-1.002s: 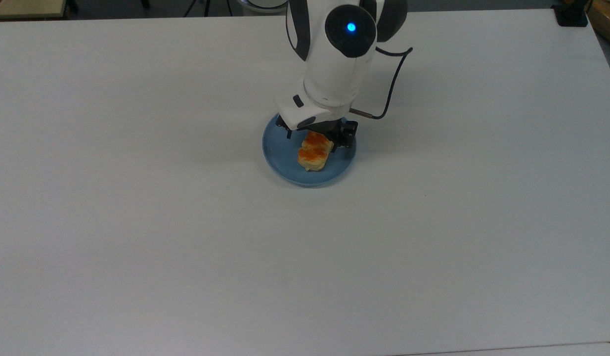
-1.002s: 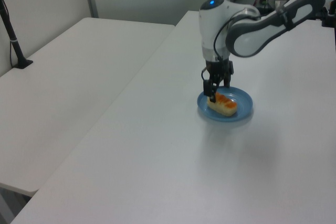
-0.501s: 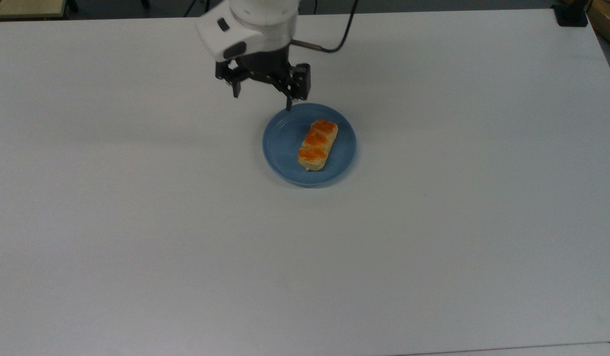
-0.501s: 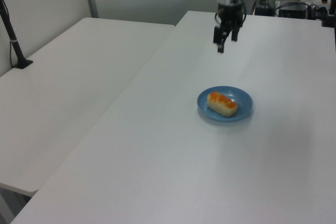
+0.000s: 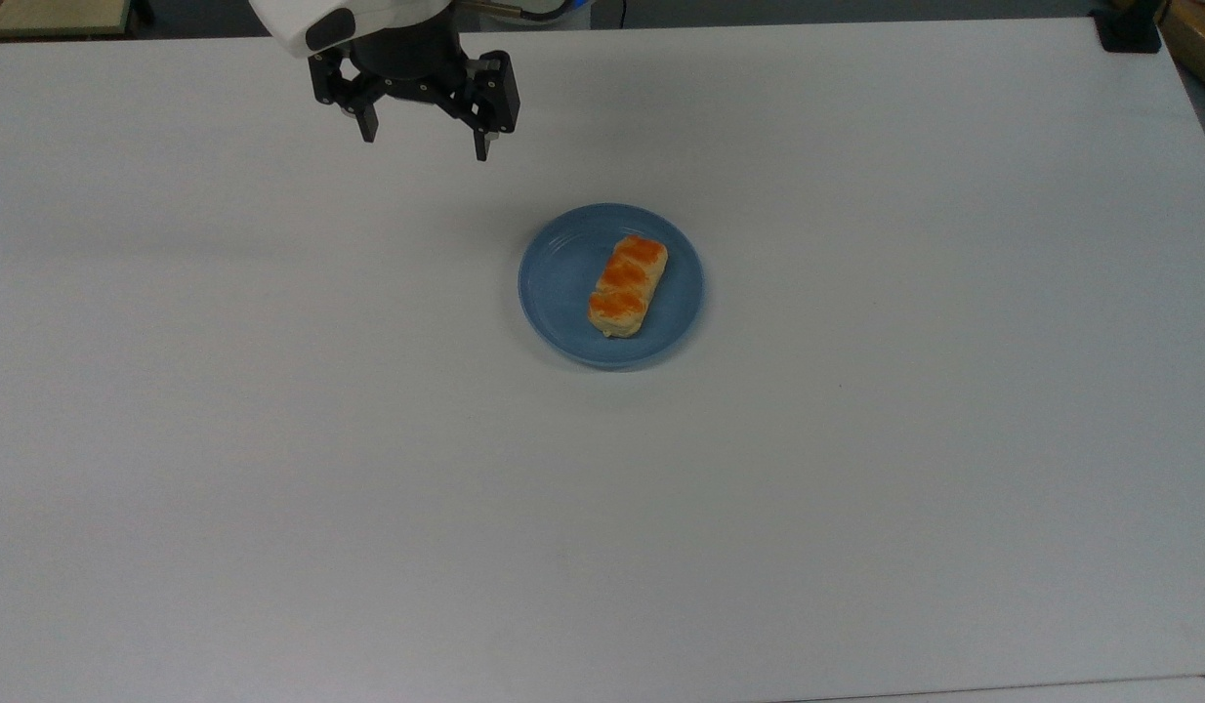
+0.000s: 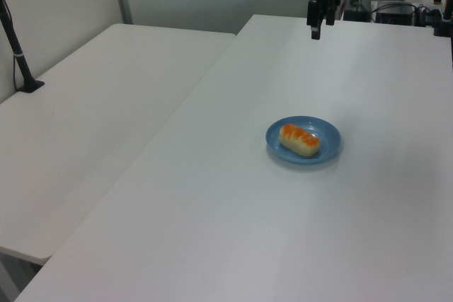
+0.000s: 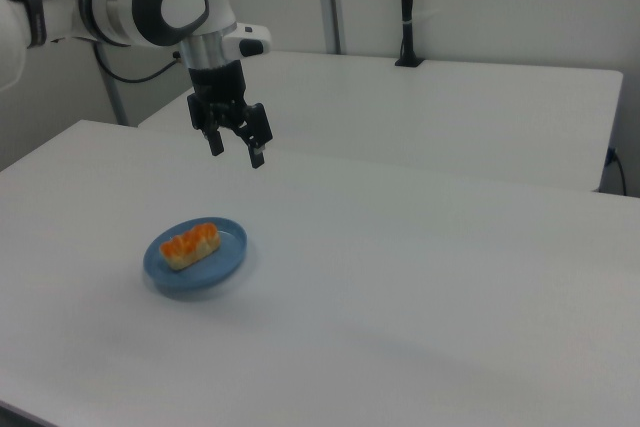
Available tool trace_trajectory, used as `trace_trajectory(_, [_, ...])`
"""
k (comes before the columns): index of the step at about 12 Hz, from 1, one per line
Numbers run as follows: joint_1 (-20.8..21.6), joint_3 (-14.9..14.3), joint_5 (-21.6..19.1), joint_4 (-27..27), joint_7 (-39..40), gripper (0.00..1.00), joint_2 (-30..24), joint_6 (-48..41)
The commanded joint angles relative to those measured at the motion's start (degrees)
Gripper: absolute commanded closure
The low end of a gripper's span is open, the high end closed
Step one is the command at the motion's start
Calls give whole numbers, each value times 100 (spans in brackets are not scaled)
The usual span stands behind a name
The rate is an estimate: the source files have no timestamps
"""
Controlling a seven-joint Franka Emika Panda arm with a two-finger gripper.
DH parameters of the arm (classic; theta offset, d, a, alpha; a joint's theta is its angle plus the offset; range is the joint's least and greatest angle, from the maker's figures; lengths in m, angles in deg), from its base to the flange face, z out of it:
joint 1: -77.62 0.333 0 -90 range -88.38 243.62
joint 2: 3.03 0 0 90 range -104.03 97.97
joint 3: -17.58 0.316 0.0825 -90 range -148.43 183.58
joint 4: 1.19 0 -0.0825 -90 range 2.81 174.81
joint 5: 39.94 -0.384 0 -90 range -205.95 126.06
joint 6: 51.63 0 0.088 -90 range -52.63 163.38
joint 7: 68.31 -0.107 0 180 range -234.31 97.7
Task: Put the bread on a plate
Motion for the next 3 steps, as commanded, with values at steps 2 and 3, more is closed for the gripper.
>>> trace_trajectory(2, [76,-32,-32,-6,115,0,-24,-146])
trace_trajectory(3, [58,-32,-32,-6,115,0,-7,-155])
